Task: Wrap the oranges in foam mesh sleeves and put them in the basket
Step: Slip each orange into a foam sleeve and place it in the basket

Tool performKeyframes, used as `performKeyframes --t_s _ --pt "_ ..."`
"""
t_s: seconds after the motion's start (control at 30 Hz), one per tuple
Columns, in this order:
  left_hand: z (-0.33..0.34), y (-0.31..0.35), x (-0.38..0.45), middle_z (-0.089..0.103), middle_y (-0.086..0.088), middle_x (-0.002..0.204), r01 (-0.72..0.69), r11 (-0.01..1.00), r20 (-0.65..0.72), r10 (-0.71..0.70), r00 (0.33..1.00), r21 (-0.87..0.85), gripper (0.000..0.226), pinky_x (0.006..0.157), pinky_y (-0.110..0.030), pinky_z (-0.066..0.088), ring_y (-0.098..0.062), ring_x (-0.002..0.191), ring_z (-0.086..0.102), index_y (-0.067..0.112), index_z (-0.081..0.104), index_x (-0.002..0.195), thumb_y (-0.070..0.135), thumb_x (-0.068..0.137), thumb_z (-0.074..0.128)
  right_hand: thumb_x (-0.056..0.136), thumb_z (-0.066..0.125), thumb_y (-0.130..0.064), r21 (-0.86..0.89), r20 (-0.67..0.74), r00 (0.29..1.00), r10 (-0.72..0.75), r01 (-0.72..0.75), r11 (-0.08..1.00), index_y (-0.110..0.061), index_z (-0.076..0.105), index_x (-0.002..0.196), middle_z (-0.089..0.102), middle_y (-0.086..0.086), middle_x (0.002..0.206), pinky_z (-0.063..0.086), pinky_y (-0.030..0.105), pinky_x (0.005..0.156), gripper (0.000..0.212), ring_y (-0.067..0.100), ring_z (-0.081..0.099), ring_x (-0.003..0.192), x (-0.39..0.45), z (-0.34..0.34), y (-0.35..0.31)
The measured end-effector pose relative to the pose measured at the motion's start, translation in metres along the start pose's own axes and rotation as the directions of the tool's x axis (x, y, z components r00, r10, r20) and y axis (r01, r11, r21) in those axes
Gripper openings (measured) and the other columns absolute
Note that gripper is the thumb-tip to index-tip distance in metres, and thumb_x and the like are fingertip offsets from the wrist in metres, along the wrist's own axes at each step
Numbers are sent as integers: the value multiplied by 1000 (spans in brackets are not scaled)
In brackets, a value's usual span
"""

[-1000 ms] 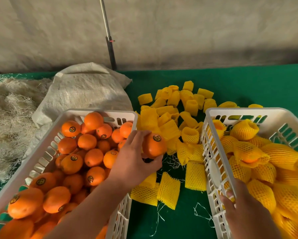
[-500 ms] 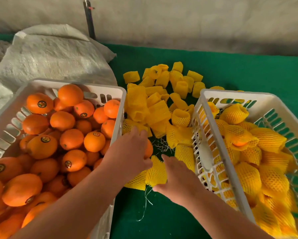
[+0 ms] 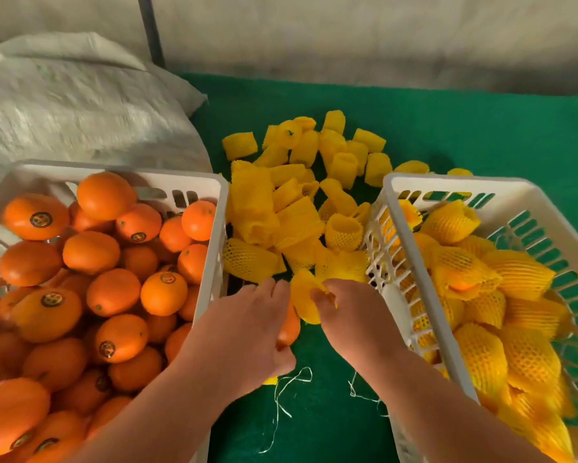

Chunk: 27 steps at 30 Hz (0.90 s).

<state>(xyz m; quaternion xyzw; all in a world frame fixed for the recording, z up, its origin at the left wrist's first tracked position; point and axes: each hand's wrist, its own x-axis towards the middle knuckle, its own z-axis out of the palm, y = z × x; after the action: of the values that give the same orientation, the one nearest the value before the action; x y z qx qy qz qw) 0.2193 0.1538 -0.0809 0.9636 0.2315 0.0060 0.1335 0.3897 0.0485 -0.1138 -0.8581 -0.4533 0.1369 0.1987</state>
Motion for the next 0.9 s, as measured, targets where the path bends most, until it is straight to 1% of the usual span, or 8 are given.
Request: performKeyframes --t_s 0.07,0.13,0.2,0.37,0.57,0.7,0.8,0.9 --pt "0 2 -1 54 13 118 -78 995 11 79 997 -68 75 75 -30 54 -10 95 56 33 34 139 67 75 54 103 59 -41 95 -14 999 -47 48 994 -22 41 62 42 -1 61 22 37 56 49 14 36 55 11 -24 -8" --pt "-1 4 1 54 16 138 -117 984 42 124 991 -136 99 82 -28 52 -10 109 60 38 12 156 72 74 56 102 63 -38 157 4 992 -128 125 980 -18 43 61 39 4 58 22 36 53 49 14 30 52 18 -42 -11" --pt "-2 3 2 57 16 136 -117 980 31 123 992 -160 108 79 -26 50 -9 104 61 41 -1 158 71 73 59 101 64 -39 169 20 976 -217 211 963 -18 49 62 41 3 58 24 32 51 47 18 34 54 21 -53 -14" --pt "-6 2 1 57 15 98 -36 993 -16 35 999 -109 104 59 -27 52 -7 73 52 34 7 156 66 74 62 103 64 -40 156 8 951 -309 305 940 -22 33 61 27 -5 56 23 26 51 55 12 29 53 9 -51 -22" --pt "-9 2 0 57 16 95 -38 997 15 40 999 -70 111 56 -26 52 -9 67 54 39 4 160 65 72 66 99 69 -24 101 -23 950 -311 312 945 -36 28 63 33 -12 65 27 20 53 56 6 37 59 3 -49 -24" --pt "-6 3 0 52 15 90 -54 998 57 52 997 28 92 49 -17 38 -9 62 50 39 25 150 67 72 64 95 69 -18 84 -58 982 -182 187 979 -18 43 63 32 -3 58 24 28 51 41 14 30 53 4 -51 -15" --pt "-2 0 0 49 13 91 -48 997 77 43 996 67 80 50 -18 23 -9 64 47 39 26 146 67 78 57 91 66 -17 94 -116 991 -61 72 993 -10 58 69 45 4 54 39 39 52 25 21 37 50 8 -61 -6" --pt "0 -2 0 54 11 100 -75 996 63 73 995 41 81 52 -21 34 -11 70 51 44 21 148 70 78 52 89 67 -21 70 -142 989 -51 61 996 -17 49 63 42 1 56 27 33 48 31 16 33 50 2 -65 -11"
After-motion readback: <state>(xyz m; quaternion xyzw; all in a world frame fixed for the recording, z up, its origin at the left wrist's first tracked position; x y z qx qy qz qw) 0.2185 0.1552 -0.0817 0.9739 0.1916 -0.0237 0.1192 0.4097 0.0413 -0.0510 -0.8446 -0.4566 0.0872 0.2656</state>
